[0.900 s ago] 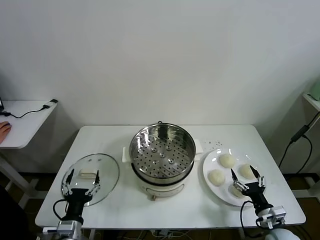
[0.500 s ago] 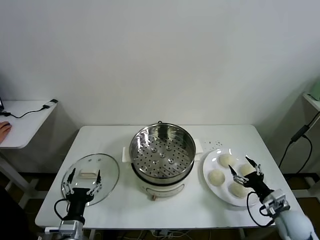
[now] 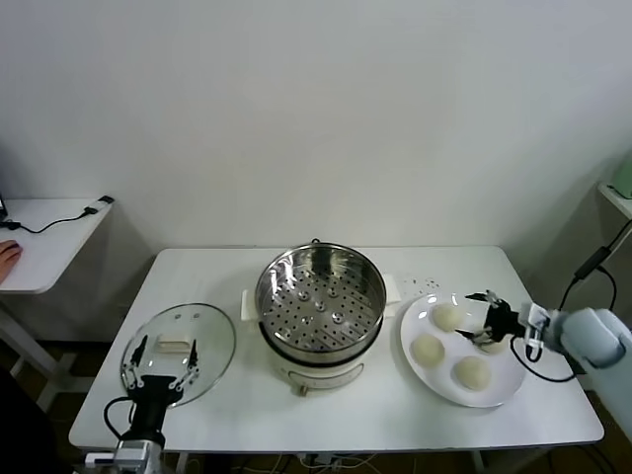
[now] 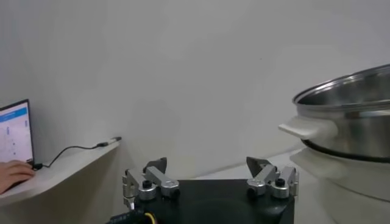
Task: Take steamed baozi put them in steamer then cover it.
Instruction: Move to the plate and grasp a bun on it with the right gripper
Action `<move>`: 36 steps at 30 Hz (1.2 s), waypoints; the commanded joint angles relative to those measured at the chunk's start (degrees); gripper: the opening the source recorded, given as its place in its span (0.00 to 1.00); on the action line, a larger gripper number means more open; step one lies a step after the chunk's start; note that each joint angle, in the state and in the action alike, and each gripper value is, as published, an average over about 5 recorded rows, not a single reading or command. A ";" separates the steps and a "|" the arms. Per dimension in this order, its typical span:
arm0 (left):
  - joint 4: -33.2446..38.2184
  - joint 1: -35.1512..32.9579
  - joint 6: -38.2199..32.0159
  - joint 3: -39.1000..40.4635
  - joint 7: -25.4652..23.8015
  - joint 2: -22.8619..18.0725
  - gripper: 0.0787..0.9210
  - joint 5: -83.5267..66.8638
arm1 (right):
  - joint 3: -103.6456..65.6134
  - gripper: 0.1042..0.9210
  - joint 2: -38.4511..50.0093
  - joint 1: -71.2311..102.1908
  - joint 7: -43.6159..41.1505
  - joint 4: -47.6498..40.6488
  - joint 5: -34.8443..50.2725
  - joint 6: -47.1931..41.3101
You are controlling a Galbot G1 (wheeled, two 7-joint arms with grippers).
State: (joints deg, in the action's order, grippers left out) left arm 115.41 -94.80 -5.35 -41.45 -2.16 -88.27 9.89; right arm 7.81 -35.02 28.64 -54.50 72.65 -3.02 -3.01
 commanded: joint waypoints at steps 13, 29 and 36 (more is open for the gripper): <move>-0.13 -0.27 0.54 -0.33 -0.12 0.25 0.88 0.18 | 36.16 0.88 -10.91 -31.77 -11.39 -23.38 -4.52 1.44; -0.92 0.22 0.84 -0.49 -0.20 0.26 0.88 0.76 | 33.69 0.88 -18.01 -28.64 -10.49 -28.53 -6.59 1.61; -1.01 0.17 0.80 -0.43 -0.20 0.10 0.88 0.85 | 33.64 0.88 -18.37 -28.16 -10.70 -29.17 -7.70 1.98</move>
State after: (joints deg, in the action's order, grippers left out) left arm 114.47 -94.60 -4.56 -41.90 -2.35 -88.07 10.68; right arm 40.68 -51.42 1.06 -64.91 45.57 -9.71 -1.11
